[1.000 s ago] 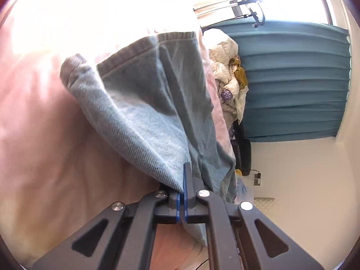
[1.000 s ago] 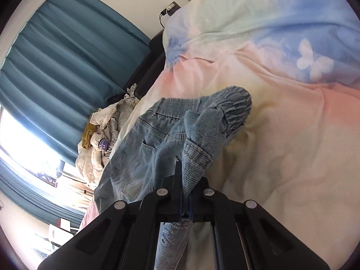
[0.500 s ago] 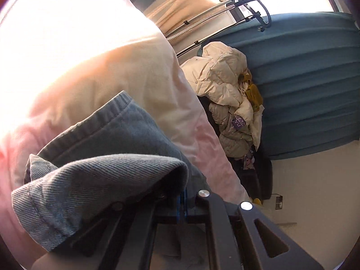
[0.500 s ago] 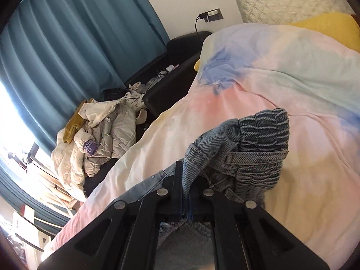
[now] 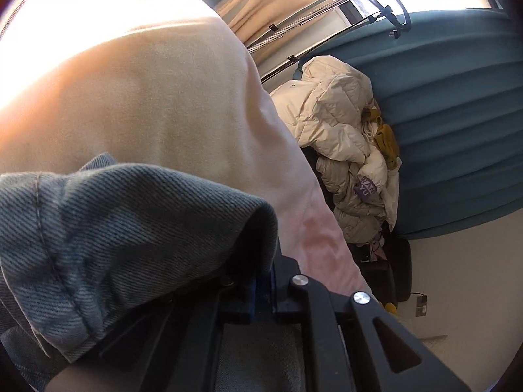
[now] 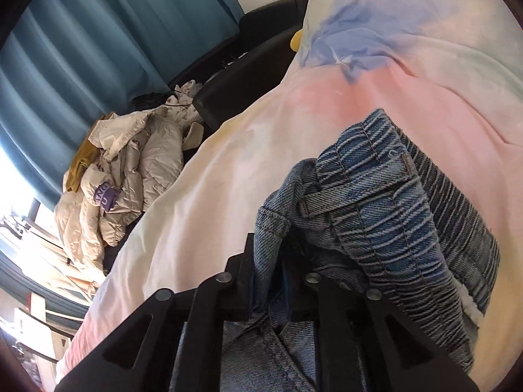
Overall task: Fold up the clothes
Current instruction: 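Fold the jeans over onto themselves with the right tool and release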
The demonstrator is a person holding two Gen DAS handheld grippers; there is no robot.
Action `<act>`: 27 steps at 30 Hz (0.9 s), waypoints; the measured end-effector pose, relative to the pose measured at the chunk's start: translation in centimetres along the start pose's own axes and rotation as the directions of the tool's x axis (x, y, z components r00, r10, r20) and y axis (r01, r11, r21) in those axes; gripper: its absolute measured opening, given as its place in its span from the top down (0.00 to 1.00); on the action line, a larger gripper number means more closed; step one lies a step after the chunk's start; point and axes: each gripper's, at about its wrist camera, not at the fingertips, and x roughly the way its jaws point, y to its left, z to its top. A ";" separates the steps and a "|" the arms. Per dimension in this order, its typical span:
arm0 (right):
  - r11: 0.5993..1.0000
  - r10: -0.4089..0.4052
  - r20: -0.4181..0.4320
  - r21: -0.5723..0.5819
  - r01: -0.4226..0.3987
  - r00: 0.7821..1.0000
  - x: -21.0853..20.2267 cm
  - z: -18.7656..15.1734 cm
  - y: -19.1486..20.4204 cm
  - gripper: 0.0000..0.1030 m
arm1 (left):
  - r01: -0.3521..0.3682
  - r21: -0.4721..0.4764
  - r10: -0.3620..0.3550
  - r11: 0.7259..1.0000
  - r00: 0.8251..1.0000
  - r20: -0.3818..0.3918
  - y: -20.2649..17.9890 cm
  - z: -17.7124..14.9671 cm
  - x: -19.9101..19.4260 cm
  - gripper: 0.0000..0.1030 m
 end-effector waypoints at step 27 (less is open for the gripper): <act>0.931 0.211 -0.112 0.326 -0.165 0.971 -11.4 -13.8 -8.7 0.31 | 0.156 -0.224 -0.200 0.962 0.961 -0.191 9.5 -12.2 -7.1 0.53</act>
